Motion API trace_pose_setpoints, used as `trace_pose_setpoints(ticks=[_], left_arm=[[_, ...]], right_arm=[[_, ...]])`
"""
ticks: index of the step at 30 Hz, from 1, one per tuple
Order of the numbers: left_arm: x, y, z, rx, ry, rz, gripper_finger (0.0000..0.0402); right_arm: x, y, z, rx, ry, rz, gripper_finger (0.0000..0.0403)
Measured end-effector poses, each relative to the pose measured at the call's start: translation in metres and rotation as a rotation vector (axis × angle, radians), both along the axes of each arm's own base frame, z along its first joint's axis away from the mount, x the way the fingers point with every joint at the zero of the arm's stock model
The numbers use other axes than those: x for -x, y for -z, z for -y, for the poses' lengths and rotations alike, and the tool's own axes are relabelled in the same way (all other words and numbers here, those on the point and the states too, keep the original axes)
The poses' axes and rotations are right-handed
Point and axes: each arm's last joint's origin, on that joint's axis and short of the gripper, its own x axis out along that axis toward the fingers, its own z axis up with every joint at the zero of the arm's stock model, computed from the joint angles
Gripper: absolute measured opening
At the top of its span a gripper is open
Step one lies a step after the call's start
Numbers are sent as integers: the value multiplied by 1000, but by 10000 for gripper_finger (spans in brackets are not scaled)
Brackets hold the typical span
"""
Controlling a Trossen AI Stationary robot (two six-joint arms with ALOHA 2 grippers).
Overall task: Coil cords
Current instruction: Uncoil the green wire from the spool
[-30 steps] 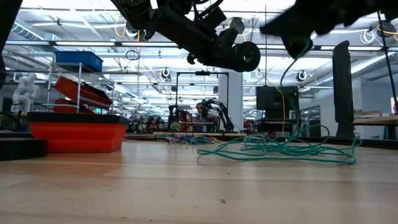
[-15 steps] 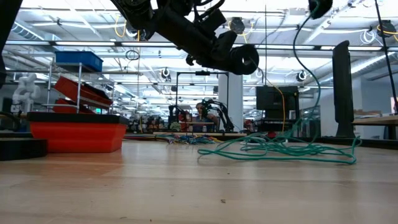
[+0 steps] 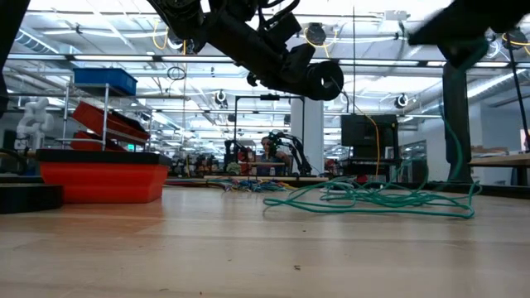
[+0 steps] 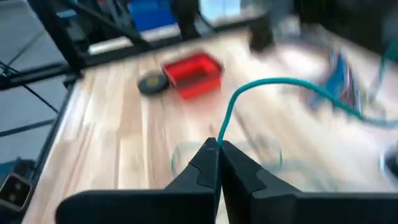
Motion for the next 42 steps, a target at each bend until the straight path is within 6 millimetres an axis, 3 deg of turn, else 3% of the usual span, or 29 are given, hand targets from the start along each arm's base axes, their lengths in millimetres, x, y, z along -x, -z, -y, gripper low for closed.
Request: trace_pose_setpoints(ticks=[9,20,24,29,34,38,42], left_arm=[[0,-1,0,-2,0,8,0],[0,-1,0,-2,0,7,0],[0,-1,0,-2,0,7,0],[0,-1,0,-2,0,7,0],[0,-1,0,-1,0,8,0],[0,-1,0,-1,0,8,0],[0,-1,0,-1,0,13,0]], right_arm=[[15,23,1,-208,88,-224,32],[21,29,8,-145,193,-245,167],[23,31,12,-140,234,-275,175],[35,39,23,-170,363,-394,156],[16,27,11,-110,213,-212,149],[-4,7,4,43,83,-20,149],[-21,1,10,222,80,30,148]])
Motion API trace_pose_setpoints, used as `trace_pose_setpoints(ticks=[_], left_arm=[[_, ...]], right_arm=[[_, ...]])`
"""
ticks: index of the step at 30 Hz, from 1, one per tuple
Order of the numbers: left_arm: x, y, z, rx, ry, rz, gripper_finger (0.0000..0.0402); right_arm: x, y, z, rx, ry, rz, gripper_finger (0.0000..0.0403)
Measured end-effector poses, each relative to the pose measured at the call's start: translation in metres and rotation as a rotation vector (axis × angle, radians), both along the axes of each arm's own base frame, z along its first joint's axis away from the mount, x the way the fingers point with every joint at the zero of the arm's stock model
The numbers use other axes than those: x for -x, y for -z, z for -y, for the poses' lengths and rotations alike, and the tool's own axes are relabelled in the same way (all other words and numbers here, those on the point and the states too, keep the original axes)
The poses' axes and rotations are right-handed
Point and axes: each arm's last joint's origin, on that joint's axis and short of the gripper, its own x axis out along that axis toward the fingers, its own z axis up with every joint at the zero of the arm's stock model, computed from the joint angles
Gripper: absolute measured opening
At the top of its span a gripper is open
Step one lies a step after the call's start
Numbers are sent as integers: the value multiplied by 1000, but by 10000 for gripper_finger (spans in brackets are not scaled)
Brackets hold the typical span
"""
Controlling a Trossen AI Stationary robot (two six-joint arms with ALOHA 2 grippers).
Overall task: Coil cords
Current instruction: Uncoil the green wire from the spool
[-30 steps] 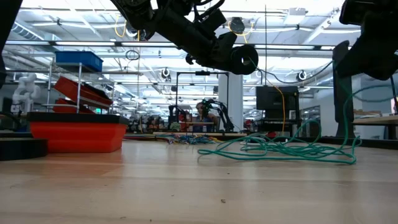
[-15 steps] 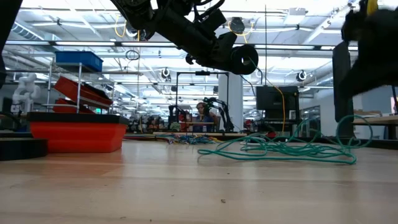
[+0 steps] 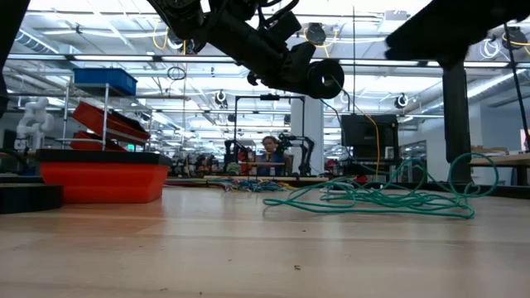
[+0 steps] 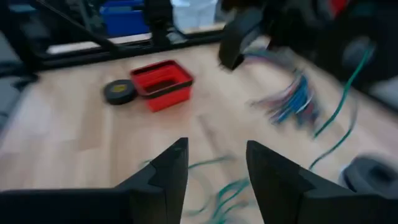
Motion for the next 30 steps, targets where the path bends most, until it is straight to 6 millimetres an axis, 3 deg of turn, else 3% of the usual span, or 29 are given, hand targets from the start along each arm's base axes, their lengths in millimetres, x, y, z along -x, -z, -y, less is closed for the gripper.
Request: trace_pose_setpoints(ticks=[11,26,30], left_arm=[[0,0,1,11,6,7,0],[-1,0,2,31,22,15,0],[-1,0,2,31,22,14,0]], right_arm=[[-39,20,44,255,158,-135,148],[-64,37,88,323,294,-197,147],[-69,40,93,317,287,-188,121]])
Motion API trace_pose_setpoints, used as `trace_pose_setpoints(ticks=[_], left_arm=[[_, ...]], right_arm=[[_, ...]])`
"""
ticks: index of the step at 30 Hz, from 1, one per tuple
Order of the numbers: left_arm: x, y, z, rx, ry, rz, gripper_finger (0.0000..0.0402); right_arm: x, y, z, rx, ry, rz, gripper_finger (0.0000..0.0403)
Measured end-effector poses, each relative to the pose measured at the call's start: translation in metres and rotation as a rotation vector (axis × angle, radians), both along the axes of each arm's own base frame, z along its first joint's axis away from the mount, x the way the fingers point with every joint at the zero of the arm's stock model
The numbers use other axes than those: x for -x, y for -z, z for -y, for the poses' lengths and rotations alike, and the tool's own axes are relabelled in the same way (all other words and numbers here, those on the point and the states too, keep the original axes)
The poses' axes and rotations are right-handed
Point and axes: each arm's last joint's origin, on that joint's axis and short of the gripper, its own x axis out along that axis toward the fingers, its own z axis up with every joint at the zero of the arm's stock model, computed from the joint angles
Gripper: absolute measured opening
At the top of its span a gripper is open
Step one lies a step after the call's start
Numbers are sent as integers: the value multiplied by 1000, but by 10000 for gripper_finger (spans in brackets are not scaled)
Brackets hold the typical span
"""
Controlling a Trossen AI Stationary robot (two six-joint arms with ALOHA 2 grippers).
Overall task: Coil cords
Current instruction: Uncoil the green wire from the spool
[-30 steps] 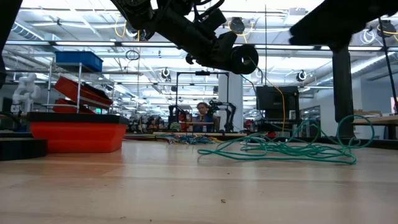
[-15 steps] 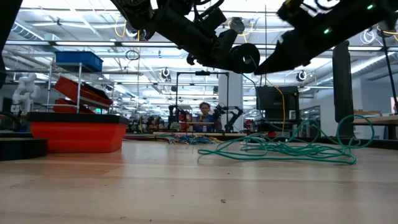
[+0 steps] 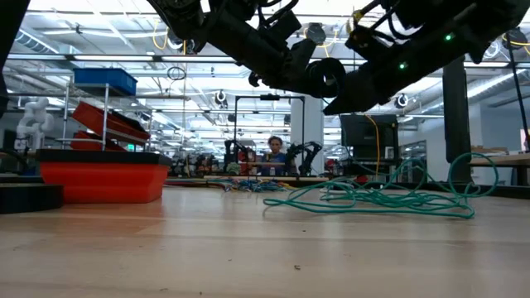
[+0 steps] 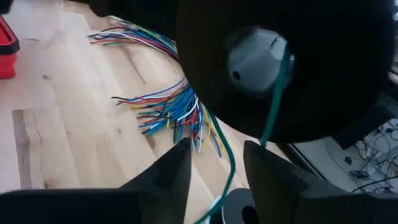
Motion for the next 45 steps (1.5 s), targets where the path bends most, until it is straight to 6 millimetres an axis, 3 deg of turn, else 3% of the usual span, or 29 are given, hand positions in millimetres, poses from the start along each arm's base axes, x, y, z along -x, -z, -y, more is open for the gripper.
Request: trace_pose_setpoints(ticks=[6,15,22,27,31,38,45], left_arm=[[0,1,0,-1,1,-13,0],[1,3,-1,-11,2,-38,0],[2,3,-1,-22,-4,-51,0],[1,3,-1,-23,-5,-46,0],[1,1,-1,-24,-5,-27,0],[-1,-3,-1,-28,-6,18,0],[0,-2,-1,-27,-7,11,0]], right_arm=[[-3,3,-3,-62,-74,13,11],[-1,-19,-29,-98,-216,170,1],[26,-39,-47,-12,-38,207,0],[47,-30,-38,-167,59,157,0],[52,-15,-31,-351,63,65,0],[29,-10,-42,-495,-175,68,0],[13,-19,-61,-503,-514,145,0]])
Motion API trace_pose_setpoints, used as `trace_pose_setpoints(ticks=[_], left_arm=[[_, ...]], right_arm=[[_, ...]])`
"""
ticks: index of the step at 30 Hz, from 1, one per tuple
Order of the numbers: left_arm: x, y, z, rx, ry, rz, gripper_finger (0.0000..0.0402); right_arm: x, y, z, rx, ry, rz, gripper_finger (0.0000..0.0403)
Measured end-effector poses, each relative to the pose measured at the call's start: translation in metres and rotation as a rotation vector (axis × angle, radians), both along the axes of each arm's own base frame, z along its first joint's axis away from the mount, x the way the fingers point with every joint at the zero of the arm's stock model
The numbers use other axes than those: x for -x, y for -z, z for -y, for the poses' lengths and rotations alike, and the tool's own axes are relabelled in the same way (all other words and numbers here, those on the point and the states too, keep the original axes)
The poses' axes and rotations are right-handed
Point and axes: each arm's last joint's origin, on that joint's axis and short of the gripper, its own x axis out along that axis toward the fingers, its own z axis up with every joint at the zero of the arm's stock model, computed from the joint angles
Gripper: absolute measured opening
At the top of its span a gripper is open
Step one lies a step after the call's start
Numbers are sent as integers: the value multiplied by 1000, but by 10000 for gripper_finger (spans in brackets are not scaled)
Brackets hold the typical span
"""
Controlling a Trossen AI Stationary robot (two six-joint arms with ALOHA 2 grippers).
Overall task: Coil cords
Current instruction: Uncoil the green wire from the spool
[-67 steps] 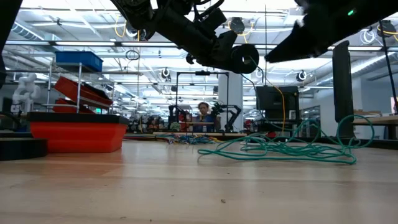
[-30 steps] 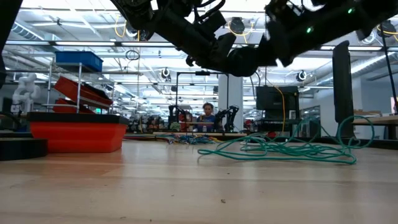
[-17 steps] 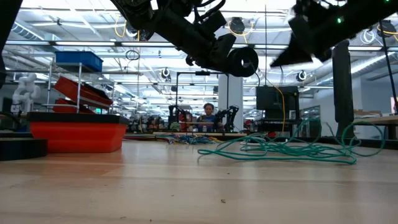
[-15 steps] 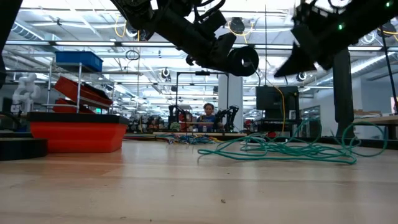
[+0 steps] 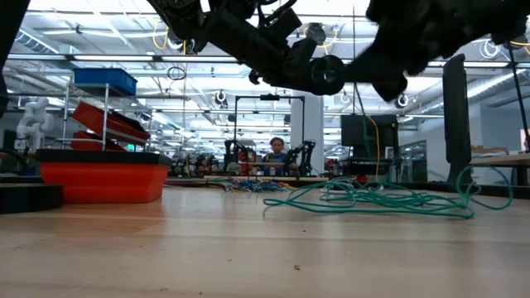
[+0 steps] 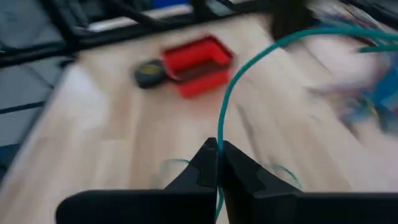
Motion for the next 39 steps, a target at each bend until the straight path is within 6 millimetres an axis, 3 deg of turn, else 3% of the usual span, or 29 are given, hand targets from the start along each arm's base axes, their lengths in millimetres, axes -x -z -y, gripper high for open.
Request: trace_pose_setpoints(ticks=[7,11,17,22,29,34,39], left_arm=[[1,2,0,-4,-15,-20,0],[1,3,0,-3,-16,-33,0],[2,5,0,-1,-16,-52,0],[2,4,0,-2,-16,-51,0],[2,4,0,-2,-16,-49,0],[1,3,0,-3,-16,-39,0],[1,3,0,-3,-16,-34,0]], right_arm=[[11,-24,-24,87,-187,171,0],[26,-40,-32,201,-43,242,0],[52,-56,-36,339,316,257,0],[65,-46,-29,295,446,181,0],[80,-17,-15,66,481,-25,0],[83,-2,-15,-86,391,-223,0],[76,-1,-24,-135,215,-274,1]])
